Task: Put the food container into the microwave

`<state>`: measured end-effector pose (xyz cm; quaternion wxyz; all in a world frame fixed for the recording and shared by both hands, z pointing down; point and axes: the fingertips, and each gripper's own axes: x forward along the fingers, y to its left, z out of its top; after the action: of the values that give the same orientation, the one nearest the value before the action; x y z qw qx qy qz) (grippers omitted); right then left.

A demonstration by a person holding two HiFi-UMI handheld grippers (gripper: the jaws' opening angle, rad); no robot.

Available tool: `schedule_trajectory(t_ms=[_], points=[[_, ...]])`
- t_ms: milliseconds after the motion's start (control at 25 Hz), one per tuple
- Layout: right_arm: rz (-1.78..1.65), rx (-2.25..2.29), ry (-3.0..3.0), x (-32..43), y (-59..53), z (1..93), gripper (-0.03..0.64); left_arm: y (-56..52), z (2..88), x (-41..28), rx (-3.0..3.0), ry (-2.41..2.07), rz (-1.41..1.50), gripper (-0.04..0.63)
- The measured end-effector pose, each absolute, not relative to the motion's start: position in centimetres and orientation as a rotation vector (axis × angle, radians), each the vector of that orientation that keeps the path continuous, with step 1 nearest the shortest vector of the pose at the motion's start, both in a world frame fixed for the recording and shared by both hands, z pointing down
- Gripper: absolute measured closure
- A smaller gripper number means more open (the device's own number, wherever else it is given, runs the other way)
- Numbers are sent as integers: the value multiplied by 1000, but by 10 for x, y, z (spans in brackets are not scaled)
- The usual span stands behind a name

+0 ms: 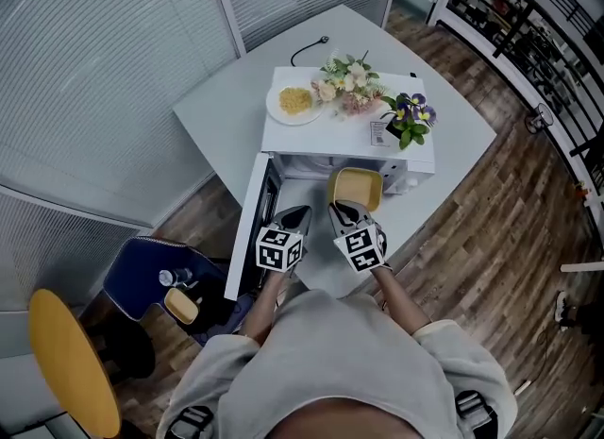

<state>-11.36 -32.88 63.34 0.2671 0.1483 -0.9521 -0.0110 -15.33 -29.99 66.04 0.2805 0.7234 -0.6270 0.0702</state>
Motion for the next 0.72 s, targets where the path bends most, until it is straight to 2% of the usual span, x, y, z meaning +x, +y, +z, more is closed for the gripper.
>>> schedule_trajectory(t_ms=[720], points=[[-117, 334, -2566, -160, -363, 636, 586, -305, 678, -157, 1915, -1630, 159, 584]])
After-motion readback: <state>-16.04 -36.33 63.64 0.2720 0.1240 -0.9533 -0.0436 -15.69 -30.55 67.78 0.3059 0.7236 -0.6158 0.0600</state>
